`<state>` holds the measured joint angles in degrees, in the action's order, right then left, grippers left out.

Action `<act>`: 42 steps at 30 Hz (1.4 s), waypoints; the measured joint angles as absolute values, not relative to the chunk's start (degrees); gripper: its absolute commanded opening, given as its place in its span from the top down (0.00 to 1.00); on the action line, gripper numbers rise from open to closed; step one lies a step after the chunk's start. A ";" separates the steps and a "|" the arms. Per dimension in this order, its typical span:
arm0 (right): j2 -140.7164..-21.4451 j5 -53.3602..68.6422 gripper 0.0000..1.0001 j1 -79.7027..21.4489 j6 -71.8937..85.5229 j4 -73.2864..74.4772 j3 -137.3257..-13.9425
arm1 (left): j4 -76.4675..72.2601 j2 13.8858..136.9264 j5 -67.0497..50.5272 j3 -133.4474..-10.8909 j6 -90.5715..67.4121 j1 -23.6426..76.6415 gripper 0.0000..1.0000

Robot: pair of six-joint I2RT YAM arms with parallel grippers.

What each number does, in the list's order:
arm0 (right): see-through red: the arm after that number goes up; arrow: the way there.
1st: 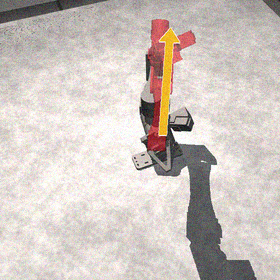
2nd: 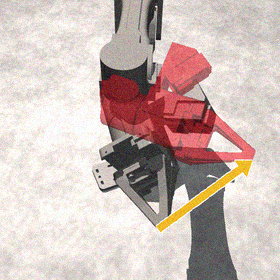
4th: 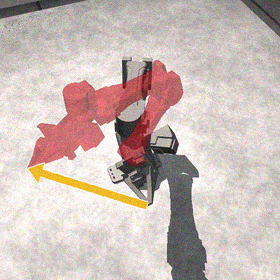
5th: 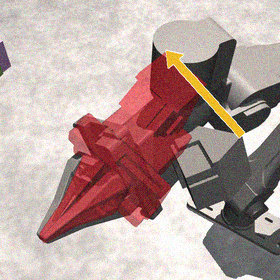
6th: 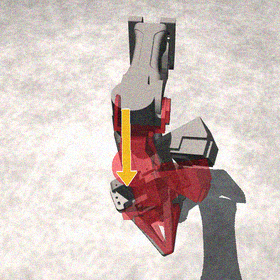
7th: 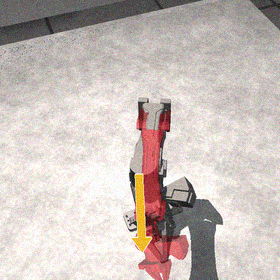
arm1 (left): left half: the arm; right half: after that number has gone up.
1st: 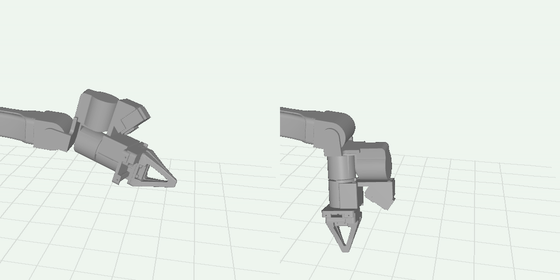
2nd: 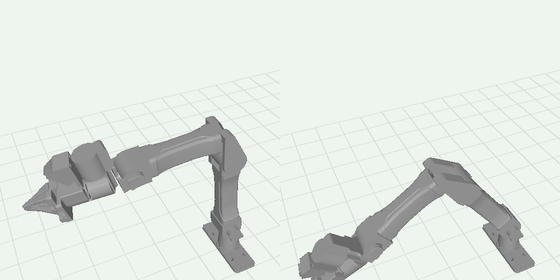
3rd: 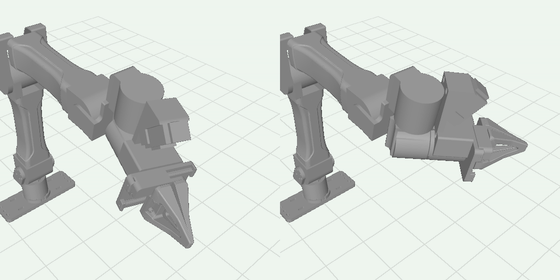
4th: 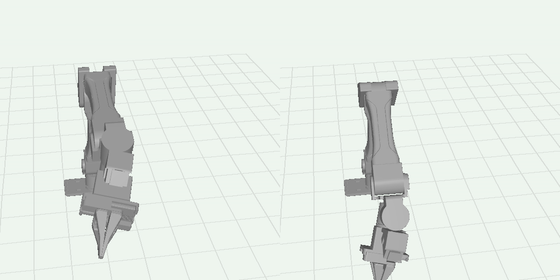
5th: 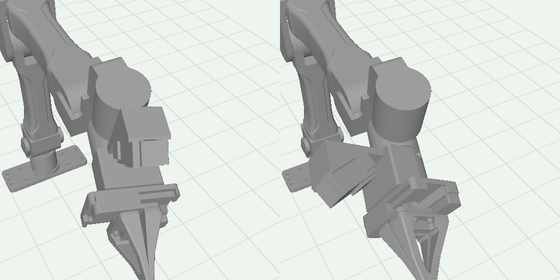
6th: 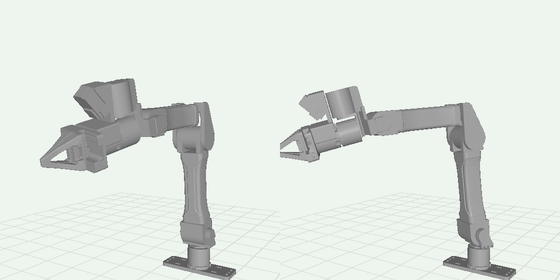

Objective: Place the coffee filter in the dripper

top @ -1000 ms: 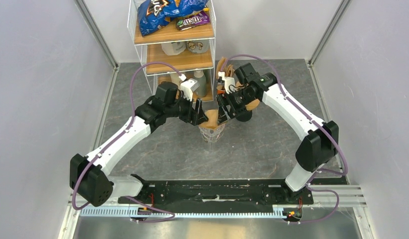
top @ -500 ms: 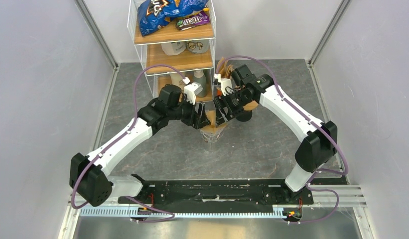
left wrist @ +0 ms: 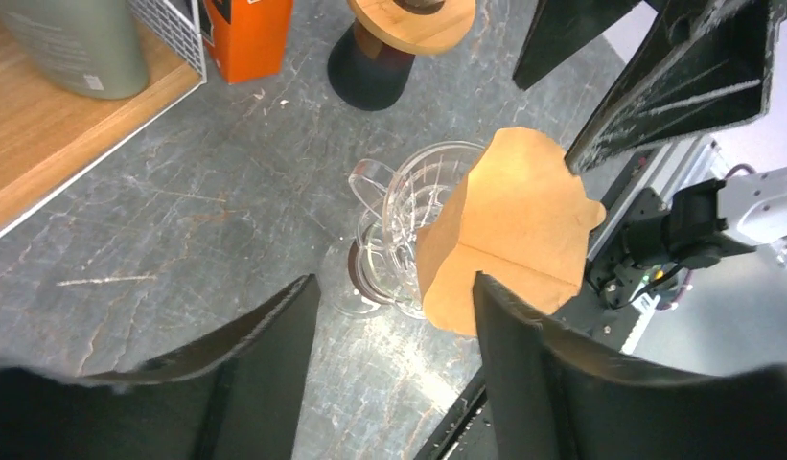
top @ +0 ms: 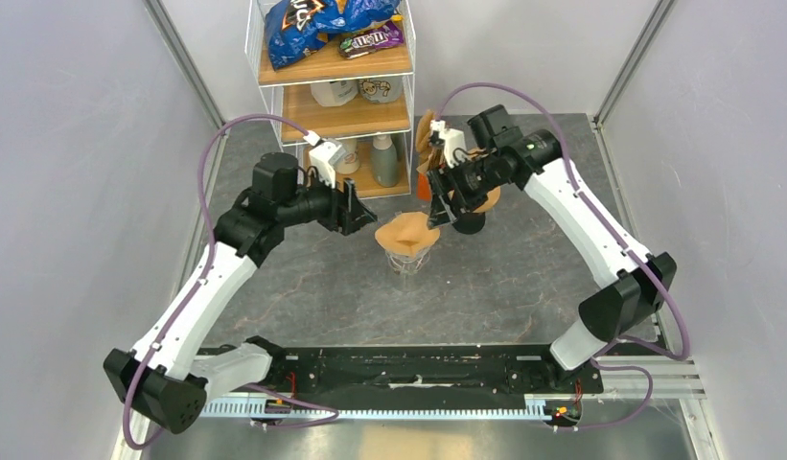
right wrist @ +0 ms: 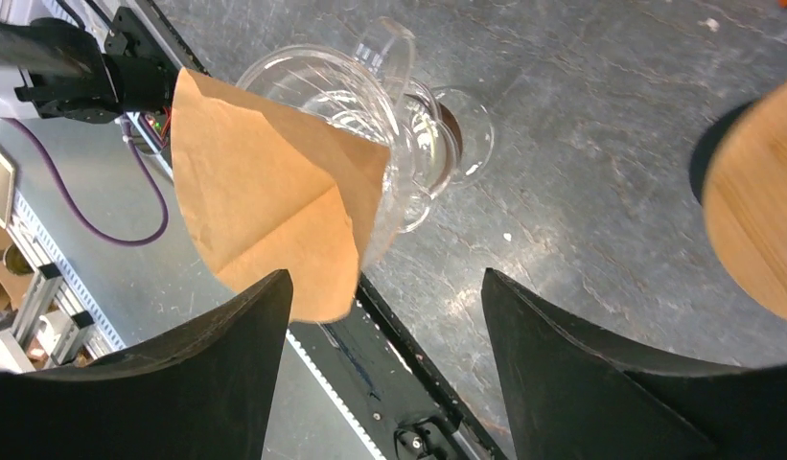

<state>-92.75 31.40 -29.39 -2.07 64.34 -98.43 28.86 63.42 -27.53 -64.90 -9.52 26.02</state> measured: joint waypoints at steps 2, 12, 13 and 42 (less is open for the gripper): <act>-91.92 31.18 0.32 -28.25 -2.31 65.60 -99.39 | 30.61 62.39 -28.18 -65.89 -9.32 24.77 0.55; -89.76 31.86 0.54 -27.94 -2.66 70.39 -99.81 | 38.70 61.47 -33.80 -66.37 -9.17 24.51 0.59; -89.91 31.92 0.54 -28.03 -2.63 70.46 -99.81 | 38.81 61.69 -33.93 -66.37 -9.17 24.51 0.59; -95.59 31.57 0.81 -31.99 -2.48 69.89 -101.73 | 34.59 68.34 -31.73 -66.35 -11.14 30.87 0.78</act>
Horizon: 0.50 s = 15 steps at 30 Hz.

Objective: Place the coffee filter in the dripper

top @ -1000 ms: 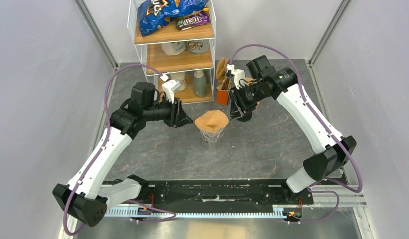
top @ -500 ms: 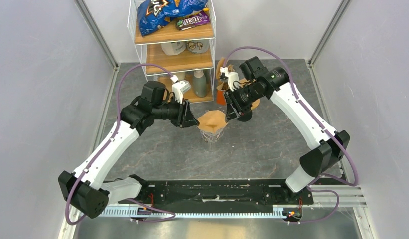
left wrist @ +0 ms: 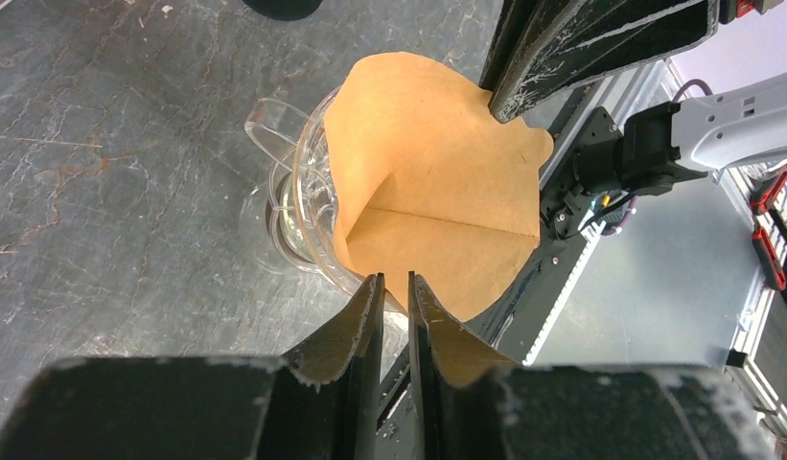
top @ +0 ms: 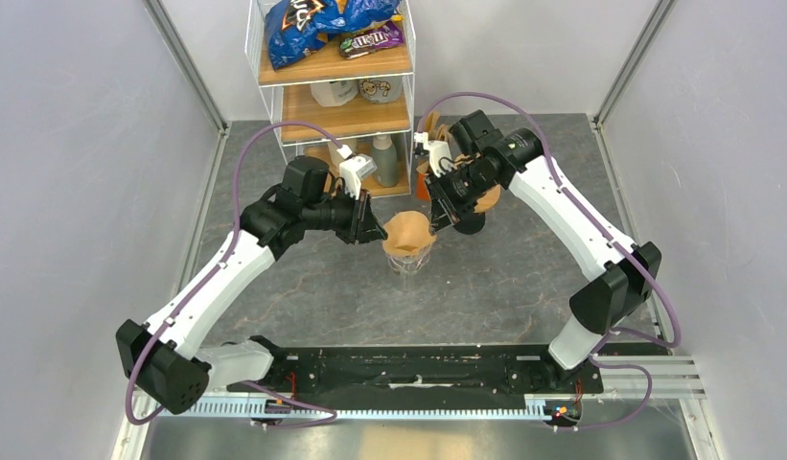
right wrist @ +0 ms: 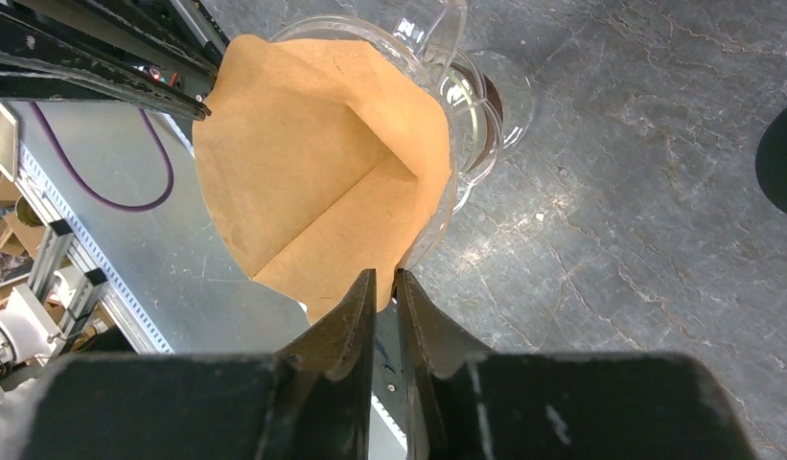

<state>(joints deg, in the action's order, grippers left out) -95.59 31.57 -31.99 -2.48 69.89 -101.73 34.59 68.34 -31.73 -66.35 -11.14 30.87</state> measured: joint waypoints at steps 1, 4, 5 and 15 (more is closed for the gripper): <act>-95.72 31.42 0.81 -32.05 -2.46 69.89 -101.73 | 34.44 68.34 -31.57 -66.35 -11.16 30.87 0.78; -95.85 30.98 0.81 -32.16 -2.50 69.89 -101.73 | 34.06 68.66 -31.53 -66.35 -11.29 30.89 0.79; -95.88 30.92 0.79 -32.16 -2.55 69.89 -101.73 | 34.11 68.82 -31.51 -66.35 -11.29 30.89 0.79; -96.36 29.98 0.63 -32.16 -2.70 69.91 -102.02 | 34.13 69.19 -30.92 -66.35 -11.27 30.89 0.66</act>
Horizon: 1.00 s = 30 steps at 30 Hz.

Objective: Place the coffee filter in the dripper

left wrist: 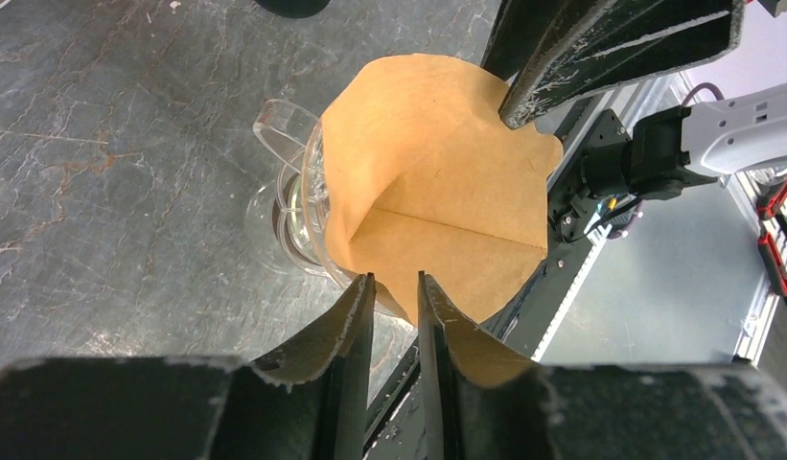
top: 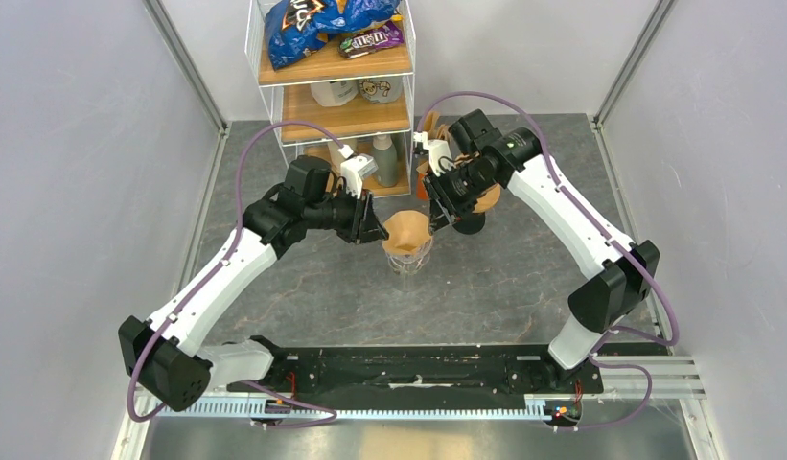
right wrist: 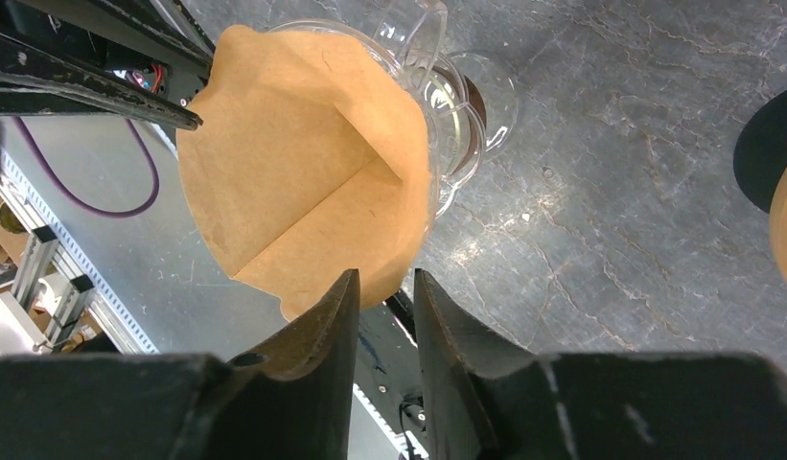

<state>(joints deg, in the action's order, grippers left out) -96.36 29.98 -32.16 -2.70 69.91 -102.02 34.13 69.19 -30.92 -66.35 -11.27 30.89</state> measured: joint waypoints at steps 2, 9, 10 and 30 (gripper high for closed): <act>-96.36 29.89 0.59 -32.16 -2.85 69.91 -102.32 | 34.13 69.19 -30.61 -66.37 -11.22 30.89 0.62; -96.29 29.93 0.39 -32.16 -3.14 69.91 -102.61 | 34.33 68.42 -30.13 -67.02 -11.05 30.89 0.41; -96.27 29.89 0.36 -32.16 -3.29 69.91 -102.61 | 34.35 68.14 -30.11 -67.13 -11.05 30.89 0.38; -94.13 17.28 0.03 -38.22 -4.49 65.06 -102.59 | 31.03 60.88 -32.16 -63.48 -15.73 25.19 0.14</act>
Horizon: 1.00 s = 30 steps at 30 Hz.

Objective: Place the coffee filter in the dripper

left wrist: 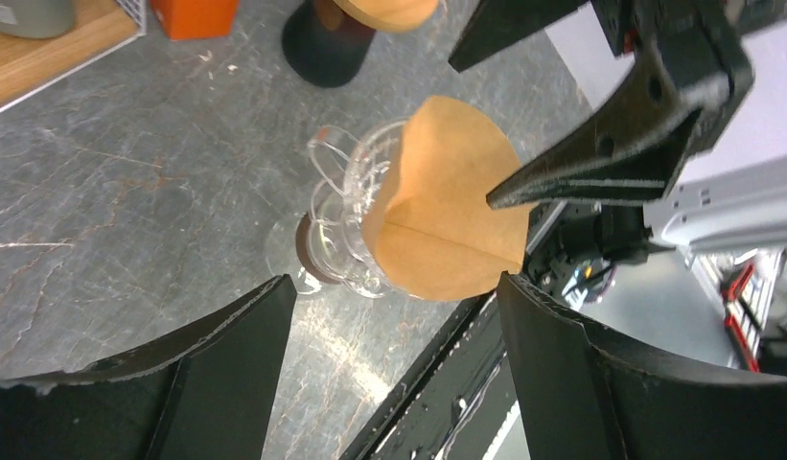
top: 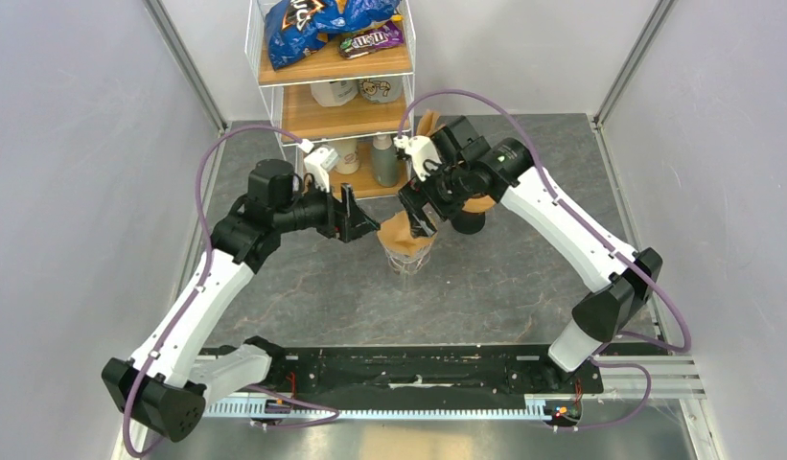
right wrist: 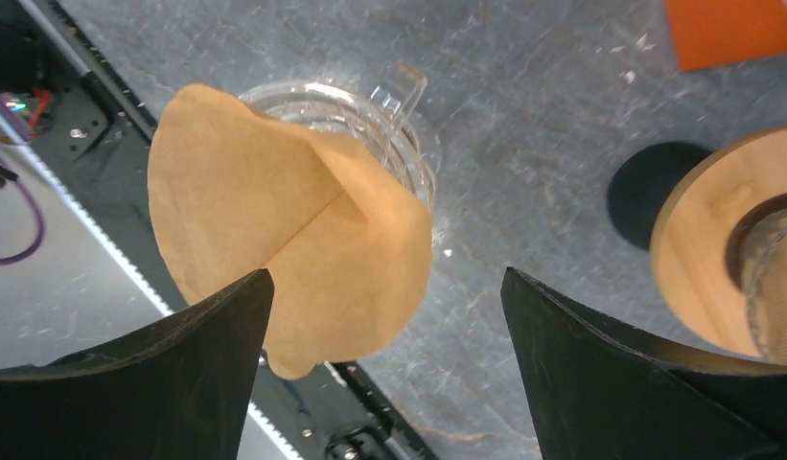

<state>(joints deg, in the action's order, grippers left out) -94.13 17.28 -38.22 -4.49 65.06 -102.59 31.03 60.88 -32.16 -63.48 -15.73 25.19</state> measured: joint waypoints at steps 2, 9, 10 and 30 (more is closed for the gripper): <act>-94.13 14.48 0.03 -39.77 -5.28 63.57 -102.59 | 29.82 60.05 -32.23 -62.63 -17.47 23.38 0.14; -95.31 7.05 0.03 -43.88 -9.13 60.29 -100.57 | 28.12 59.29 -32.82 -62.28 -19.94 20.27 0.14; -95.44 6.55 0.03 -44.16 -9.58 59.90 -99.70 | 28.05 59.29 -32.95 -62.28 -20.08 20.12 0.13; -98.52 2.02 0.03 -44.80 -12.53 54.06 -93.62 | 27.27 59.35 -33.45 -62.28 -20.36 19.99 0.11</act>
<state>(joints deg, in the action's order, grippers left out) -98.52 2.02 -44.80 -12.53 54.06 -93.62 27.27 59.35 -33.45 -62.28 -20.36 19.99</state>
